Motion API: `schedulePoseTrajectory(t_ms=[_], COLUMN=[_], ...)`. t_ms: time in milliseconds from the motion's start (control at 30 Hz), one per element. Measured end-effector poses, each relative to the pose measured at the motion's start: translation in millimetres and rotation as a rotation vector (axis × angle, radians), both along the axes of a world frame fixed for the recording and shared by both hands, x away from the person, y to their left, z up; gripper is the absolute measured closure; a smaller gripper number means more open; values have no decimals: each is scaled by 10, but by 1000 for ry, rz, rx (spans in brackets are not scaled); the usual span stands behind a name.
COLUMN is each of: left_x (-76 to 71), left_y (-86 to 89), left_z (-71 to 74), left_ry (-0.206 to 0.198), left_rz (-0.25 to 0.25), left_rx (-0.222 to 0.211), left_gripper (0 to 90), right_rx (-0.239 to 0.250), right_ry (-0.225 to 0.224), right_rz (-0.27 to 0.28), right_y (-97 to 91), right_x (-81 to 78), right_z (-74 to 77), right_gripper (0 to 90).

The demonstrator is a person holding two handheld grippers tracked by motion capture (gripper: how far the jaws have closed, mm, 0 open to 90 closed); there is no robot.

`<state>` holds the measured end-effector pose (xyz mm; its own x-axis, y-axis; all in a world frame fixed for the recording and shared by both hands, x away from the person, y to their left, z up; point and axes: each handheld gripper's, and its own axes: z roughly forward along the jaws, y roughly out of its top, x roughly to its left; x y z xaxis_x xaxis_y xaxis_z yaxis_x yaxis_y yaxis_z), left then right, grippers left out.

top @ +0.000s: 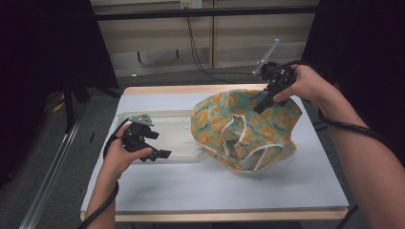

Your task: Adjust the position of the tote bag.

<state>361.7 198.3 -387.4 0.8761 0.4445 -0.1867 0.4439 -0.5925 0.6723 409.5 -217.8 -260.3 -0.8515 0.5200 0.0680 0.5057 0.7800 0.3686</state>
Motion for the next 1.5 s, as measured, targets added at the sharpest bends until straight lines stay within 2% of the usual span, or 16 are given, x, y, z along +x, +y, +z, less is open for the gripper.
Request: schedulePoseTrajectory(t_ms=[233, 333, 367, 400, 533, 733, 1000, 1100, 1133, 1167, 1200, 1300, 1333, 1433, 1467, 1500], left_x=[72, 110, 129, 142, 182, 243, 277, 282, 306, 306, 302, 321, 316, 313, 320, 319], left_y=[-147, -232, -290, -322, -409, -550, -667, -709, -720, -720, -753, -794, -816, -871, -880, -900], left_z=[48, 52, 77, 93, 134, 186, 237, 268, 280, 280, 271, 288, 287, 292, 301, 293], left_ry=[0, 1, -9, -11, -28, -32, -51, -64, -72, -72, -60, -67, -61, -68, -69, -66], left_rz=[-29, -36, -49, -60, -90, -72, -95, -85, -115, -115, -102, -125, -118, -136, -152, -152], left_rx=[0, 14, 18, 2, 2, -30, 8, 7, 27, 27, 6, 3, -14, -7, 13, -9], left_gripper=[46, 36, 31, 31, 21, 21, 56, 91, 125, 132, 132, 204, 233, 280, 291, 389], right_rx=[5, -2, 18, 20, 27, 35, 61, 60, 60, 60, 60, 63, 62, 67, 66, 66], right_ry=[-12, -23, -32, -33, -48, -50, -66, -63, -67, -67, -73, -71, -67, -68, -70, -67], right_rz=[-60, -105, -141, -157, -181, -247, -294, -302, -303, -303, -300, -319, -331, -336, -338, -330], right_y=[-143, -219, -279, -294, -371, -484, -637, -681, -694, -694, -704, -708, -703, -709, -706, -699], right_x=[-124, -182, -218, -240, -307, -411, -553, -603, -630, -630, -641, -686, -707, -718, -729, -750], right_z=[29, 48, 70, 80, 98, 130, 145, 131, 127, 127, 127, 124, 111, 95, 94, 81], right_gripper=[340, 336, 335, 335, 321, 308, 309, 308, 308, 308, 309, 332, 382, 401, 414, 429])
